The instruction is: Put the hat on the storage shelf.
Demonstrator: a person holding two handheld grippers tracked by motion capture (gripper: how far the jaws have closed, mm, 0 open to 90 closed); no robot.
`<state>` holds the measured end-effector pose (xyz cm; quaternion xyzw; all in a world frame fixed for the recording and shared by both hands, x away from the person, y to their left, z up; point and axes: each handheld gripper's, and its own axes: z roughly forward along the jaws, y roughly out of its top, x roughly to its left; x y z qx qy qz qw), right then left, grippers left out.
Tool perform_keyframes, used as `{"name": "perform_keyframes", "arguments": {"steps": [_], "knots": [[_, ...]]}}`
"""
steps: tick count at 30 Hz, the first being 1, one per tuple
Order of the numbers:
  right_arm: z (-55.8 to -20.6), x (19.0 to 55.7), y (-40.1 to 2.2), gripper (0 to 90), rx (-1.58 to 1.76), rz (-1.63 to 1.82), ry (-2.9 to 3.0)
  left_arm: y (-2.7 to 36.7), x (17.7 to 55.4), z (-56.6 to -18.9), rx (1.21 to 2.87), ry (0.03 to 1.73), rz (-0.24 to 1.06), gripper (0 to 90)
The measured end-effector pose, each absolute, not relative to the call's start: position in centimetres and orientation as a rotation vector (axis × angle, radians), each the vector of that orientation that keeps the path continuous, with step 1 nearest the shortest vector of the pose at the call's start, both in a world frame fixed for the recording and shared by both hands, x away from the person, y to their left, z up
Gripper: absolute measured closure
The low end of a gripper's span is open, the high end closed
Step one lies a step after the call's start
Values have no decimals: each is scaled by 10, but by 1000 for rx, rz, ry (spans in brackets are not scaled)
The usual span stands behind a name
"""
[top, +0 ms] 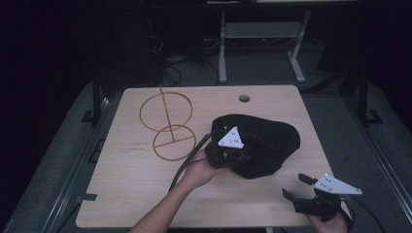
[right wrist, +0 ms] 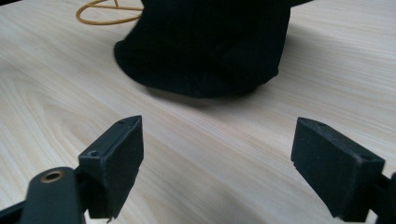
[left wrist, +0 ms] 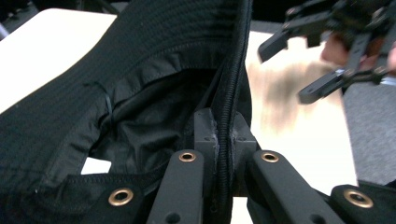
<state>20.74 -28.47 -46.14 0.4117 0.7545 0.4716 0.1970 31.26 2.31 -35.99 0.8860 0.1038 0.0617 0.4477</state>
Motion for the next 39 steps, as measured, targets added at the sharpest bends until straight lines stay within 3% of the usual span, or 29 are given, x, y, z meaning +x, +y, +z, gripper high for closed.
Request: {"name": "perform_keyframes", "arguments": {"steps": [20,24,25,26,27,28,29,31,32,34,39], "knots": [[-458,229,-261,153,1072,1411,2094,27,302,-349,2114,229,43,859],[-455,232,-266,298,1067,1485,2035,27,301,-347,2090,222,17,860],[-455,232,-266,298,1067,1485,2035,27,300,-347,2086,219,18,860],[-455,233,-265,411,1045,1494,2030,28,300,-347,2086,215,18,859],[-455,233,-264,467,1034,1487,2031,28,300,-346,2084,214,15,860],[-455,233,-264,467,1034,1487,2031,29,300,-346,2081,218,9,860],[-453,235,-261,583,999,1485,2043,31,301,-346,2081,214,9,860],[-452,237,-258,719,988,1478,2050,32,301,-345,2084,217,16,860],[-452,237,-258,719,988,1478,2050,32,301,-345,2084,217,16,860],[-450,237,-256,856,969,1469,2045,37,300,-344,2091,211,24,859],[-445,236,-256,875,954,1485,2048,42,298,-342,2102,212,47,852]]}}
